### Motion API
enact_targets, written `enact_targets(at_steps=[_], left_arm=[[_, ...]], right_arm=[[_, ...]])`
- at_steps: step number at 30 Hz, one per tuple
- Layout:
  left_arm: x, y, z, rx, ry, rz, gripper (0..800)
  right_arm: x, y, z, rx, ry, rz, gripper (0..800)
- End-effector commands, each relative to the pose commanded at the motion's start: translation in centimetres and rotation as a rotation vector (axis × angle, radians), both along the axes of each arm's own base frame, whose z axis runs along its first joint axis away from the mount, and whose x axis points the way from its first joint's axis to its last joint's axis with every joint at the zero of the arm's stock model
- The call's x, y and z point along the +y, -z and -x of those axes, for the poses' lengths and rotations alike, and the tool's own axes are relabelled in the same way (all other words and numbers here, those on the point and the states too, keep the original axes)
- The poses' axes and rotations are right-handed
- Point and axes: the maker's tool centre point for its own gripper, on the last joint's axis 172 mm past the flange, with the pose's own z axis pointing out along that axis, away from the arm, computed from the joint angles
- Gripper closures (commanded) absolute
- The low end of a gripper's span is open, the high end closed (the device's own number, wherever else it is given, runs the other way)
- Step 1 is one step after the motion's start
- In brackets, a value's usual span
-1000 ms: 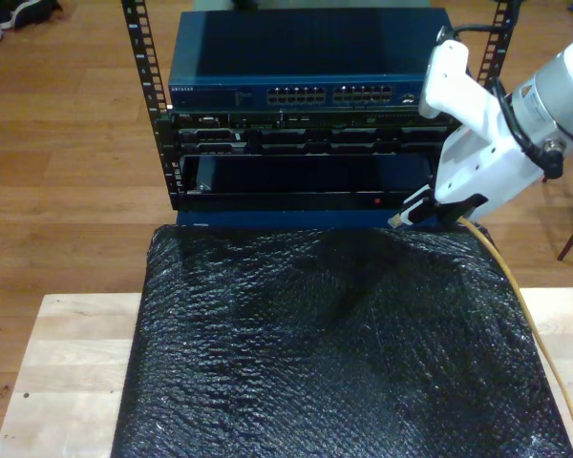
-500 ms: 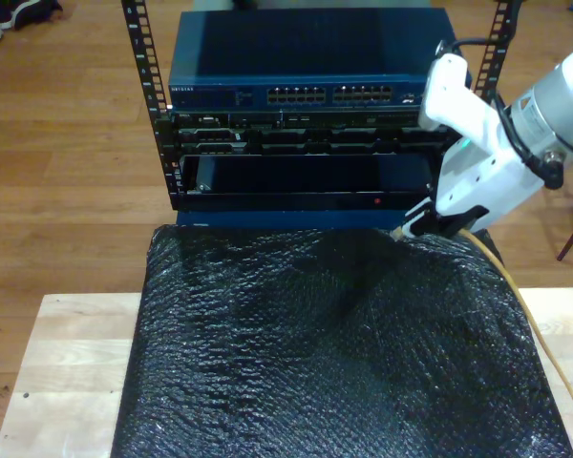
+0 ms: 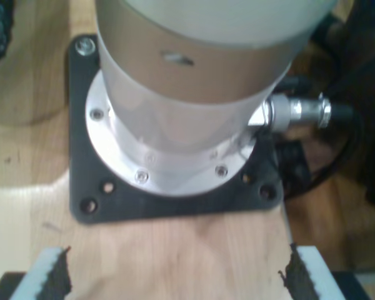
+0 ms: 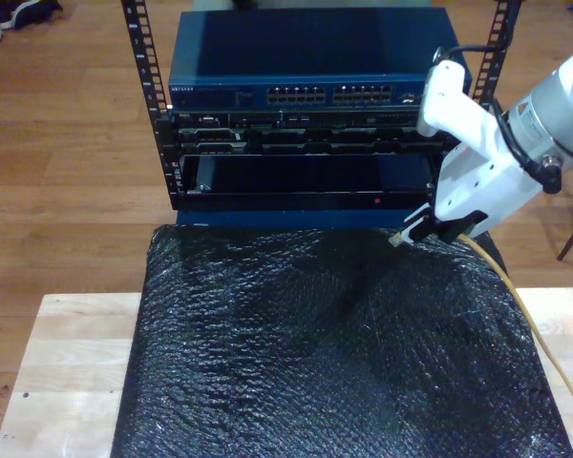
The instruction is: Grab the cable and plug it in
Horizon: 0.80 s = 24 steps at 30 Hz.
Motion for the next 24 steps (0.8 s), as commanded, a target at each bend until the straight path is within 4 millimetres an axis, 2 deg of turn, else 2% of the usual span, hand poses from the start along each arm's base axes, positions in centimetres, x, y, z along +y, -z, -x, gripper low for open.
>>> enact_targets(at_steps=[6, 12, 24], left_arm=[[1.0, 0.9, 0.3, -0.047, 0.014, -0.046, 1], [1.2, 3.6, 1.1, -0.081, 0.035, -0.101, 1], [1.4, 6.9, 1.2, -0.103, 0.028, -0.188, 0]], right_arm=[[0.0, 0.0, 0.0, 0.000, 0.000, 0.000, 800], [0.0, 0.0, 0.0, 0.001, -0.001, 0.001, 800], [-0.3, 0.3, 0.5, 0.008, -0.020, 0.024, 800]])
